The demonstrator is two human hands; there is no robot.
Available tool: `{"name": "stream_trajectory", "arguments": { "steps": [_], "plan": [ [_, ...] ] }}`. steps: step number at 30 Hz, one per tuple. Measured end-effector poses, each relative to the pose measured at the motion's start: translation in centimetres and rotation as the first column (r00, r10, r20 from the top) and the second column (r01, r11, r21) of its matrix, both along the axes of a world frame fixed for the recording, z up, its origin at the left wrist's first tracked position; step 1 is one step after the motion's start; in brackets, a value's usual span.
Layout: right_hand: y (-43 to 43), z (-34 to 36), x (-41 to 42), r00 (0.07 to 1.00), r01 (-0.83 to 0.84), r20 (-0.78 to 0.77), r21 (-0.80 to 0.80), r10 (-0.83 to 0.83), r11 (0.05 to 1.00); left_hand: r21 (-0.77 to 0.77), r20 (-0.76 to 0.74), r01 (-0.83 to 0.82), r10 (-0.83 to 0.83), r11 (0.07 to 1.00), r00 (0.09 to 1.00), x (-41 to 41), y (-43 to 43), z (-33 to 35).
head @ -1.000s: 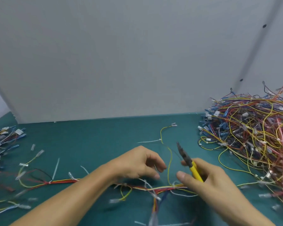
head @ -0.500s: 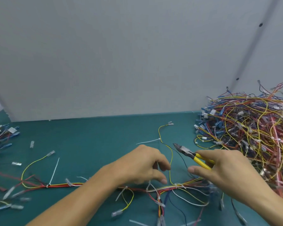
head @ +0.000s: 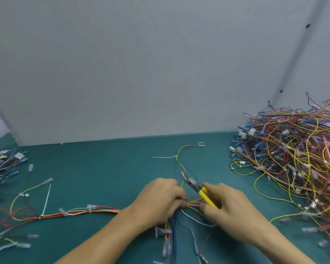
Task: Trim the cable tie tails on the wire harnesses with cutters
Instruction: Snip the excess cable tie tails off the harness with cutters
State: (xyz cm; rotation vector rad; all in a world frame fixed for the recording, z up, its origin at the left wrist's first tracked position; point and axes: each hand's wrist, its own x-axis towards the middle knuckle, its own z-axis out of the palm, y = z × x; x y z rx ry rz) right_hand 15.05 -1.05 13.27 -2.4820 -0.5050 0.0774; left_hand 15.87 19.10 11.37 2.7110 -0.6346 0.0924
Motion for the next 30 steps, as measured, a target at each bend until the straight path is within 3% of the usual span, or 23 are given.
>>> {"name": "stream_trajectory", "arguments": {
  "steps": [3,6,11,14,19,30],
  "plan": [
    [-0.1,-0.5,-0.1,1.0,-0.009,0.007,-0.037,0.009,0.999,-0.324,-0.099,-0.151,0.126,0.934,0.987,-0.9,1.0,-1.0],
    [-0.5,-0.2,0.2,0.999,0.024,0.044,-0.066,-0.021,0.998,-0.452,-0.204,-0.216,0.136,0.865,0.969,-1.7,0.4,-1.8],
    [-1.9,1.7,0.4,0.981,0.052,0.194,-0.286,0.004,0.957,-0.468,-0.187,-0.23,0.158,0.853,0.969,-1.8,-0.4,-2.3],
    [-2.3,2.9,0.5,0.976,0.013,0.199,-0.446,0.085,0.895,-0.498,-0.205,-0.254,0.172,0.829,0.964,-1.9,-0.4,-2.3],
    [-3.0,4.2,1.2,0.969,-0.07,0.159,-0.562,0.191,0.824,-0.518,-0.198,-0.287,0.213,0.806,0.957,-1.8,-0.6,-2.2],
    [-2.7,3.6,1.5,0.949,-0.191,0.092,-0.591,0.301,0.784,-0.562,-0.201,-0.28,0.2,0.778,0.959,-1.8,-0.5,-2.5]
  ]
}}
